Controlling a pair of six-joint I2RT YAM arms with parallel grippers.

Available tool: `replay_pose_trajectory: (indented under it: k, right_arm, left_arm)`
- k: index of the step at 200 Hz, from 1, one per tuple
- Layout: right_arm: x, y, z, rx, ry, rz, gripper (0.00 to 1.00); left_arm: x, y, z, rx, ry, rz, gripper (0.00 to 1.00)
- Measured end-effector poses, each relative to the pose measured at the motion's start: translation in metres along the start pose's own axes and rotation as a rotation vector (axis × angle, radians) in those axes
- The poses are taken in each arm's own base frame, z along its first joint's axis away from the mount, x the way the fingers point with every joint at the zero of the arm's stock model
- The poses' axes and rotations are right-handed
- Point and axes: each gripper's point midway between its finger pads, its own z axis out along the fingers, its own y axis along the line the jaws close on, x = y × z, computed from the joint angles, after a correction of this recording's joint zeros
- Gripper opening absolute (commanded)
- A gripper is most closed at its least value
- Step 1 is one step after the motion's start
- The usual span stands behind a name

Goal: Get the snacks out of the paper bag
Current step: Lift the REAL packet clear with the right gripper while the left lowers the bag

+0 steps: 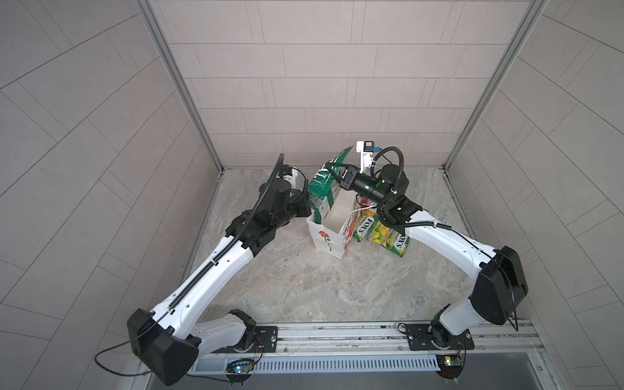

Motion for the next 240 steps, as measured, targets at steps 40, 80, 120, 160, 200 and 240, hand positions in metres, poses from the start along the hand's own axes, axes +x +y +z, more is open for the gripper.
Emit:
replay_pose_trajectory:
  k: [40, 80, 120, 160, 200, 240]
  right_arm:
    - [-0.016, 0.012, 0.004, -0.021, -0.035, -0.015, 0.0]
    - [-0.03, 0.026, 0.005, -0.046, -0.067, -0.031, 0.0]
    - [-0.044, 0.039, 0.003, -0.065, -0.096, -0.043, 0.0]
    - [-0.066, 0.052, -0.008, -0.079, -0.145, -0.063, 0.0]
    - [-0.094, 0.066, -0.029, -0.087, -0.205, -0.089, 0.0]
    - [-0.121, 0.079, -0.052, -0.09, -0.272, -0.122, 0.0]
  left_arm:
    - [0.001, 0.0, 0.0, -0.003, 0.007, 0.01, 0.0]
    - [0.002, 0.007, 0.0, -0.039, 0.009, 0.04, 0.0]
    - [0.002, 0.016, 0.003, -0.094, 0.022, 0.079, 0.0]
    - [0.004, 0.032, 0.004, -0.166, 0.033, 0.111, 0.0]
    - [0.002, 0.054, 0.0, -0.255, 0.036, 0.126, 0.0]
    - [-0.002, 0.072, -0.007, -0.324, 0.028, 0.133, 0.0]
